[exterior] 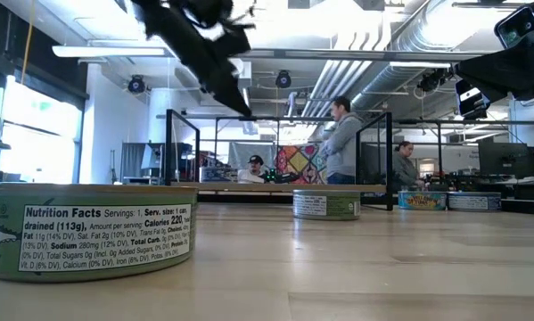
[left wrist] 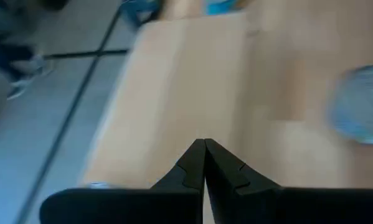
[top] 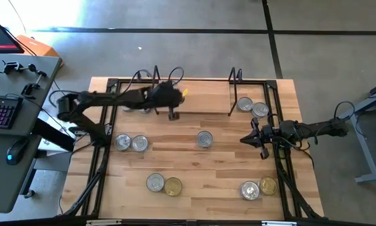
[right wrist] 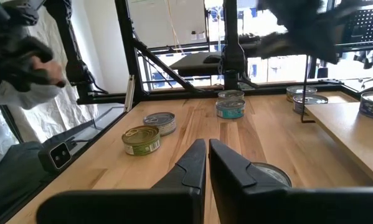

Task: Stack canned seafood by type on shelf
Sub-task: Put the green tuna can on the shelf

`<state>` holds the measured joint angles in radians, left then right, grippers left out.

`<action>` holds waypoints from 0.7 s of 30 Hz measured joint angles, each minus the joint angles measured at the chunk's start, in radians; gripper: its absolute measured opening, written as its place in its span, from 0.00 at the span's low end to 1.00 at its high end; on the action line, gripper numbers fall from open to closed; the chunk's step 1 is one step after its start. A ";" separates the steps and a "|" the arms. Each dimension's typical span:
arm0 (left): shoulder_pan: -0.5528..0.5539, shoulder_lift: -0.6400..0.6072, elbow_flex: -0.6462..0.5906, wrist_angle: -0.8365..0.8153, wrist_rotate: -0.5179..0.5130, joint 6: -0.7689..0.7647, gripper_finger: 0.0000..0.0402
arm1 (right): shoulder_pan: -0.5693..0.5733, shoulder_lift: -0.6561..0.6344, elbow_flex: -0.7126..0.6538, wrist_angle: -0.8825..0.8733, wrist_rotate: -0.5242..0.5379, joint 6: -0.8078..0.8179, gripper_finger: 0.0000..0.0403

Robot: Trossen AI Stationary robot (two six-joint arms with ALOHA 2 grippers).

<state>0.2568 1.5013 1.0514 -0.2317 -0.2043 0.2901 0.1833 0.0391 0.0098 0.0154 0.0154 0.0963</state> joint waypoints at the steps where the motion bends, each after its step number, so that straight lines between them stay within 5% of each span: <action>1: -0.028 -0.028 -0.034 0.019 0.016 -0.026 0.00 | 0.000 0.000 0.000 0.000 0.000 0.000 0.03; 12: -0.373 -0.227 -0.436 0.485 0.017 -0.321 0.00 | 0.000 0.000 0.000 0.000 0.000 0.000 0.03; 21: -0.477 -0.218 -0.606 0.730 -0.163 -0.324 0.00 | 0.000 0.000 0.000 0.000 0.000 0.000 0.03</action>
<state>-0.2199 1.2831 0.4453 0.4983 -0.3677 -0.0337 0.1833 0.0391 0.0097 0.0154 0.0151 0.0963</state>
